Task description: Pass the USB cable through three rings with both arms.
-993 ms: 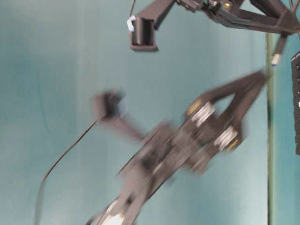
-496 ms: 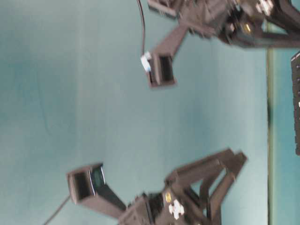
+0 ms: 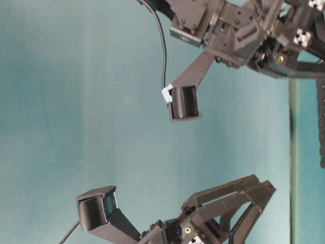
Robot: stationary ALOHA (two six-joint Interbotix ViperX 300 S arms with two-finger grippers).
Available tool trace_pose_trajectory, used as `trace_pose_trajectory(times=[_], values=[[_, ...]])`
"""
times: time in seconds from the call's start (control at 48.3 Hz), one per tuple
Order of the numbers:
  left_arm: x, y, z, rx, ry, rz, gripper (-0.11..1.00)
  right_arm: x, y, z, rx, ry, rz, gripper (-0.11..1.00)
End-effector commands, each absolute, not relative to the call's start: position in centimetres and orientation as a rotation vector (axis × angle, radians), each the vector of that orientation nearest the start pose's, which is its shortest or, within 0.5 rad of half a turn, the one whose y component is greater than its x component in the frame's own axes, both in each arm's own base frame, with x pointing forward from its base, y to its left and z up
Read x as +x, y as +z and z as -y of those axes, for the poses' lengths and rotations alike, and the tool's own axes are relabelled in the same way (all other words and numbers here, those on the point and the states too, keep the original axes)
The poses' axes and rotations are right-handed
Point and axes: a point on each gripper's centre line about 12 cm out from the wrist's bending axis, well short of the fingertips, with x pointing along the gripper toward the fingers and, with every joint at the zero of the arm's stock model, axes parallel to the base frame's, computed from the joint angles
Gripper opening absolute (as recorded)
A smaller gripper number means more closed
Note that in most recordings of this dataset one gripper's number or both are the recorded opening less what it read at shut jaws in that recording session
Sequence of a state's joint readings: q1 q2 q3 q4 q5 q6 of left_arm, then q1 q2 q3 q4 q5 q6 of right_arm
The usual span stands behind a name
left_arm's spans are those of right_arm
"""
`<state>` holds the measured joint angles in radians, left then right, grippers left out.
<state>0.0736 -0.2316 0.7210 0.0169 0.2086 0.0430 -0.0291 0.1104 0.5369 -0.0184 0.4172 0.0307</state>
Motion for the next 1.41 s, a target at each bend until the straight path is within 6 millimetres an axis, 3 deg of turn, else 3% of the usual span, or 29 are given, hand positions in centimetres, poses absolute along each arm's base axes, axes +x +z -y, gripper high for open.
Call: trace_pose_trajectory(times=[0.0,0.476,0.931,1.386], values=[[34.5,22.4,-2.5,0.036,0.051,-0.674,0.95,39.5,13.9,1.0,0.024,-0.036,-1.038,-0.07],[34.5,22.2,-2.4,0.037,0.048,-0.678,0.95,38.5,13.4,1.1,0.031,-0.042,-1.066,-0.07],[34.6,22.4,-2.4,0.036,0.049,-0.670,0.95,39.9,13.9,1.6,0.034,-0.051,-1.036,-0.07],[36.3,19.5,-2.1,0.033,0.039,-0.695,0.95,41.1,14.0,0.9,0.032,-0.037,-1.023,-0.07]])
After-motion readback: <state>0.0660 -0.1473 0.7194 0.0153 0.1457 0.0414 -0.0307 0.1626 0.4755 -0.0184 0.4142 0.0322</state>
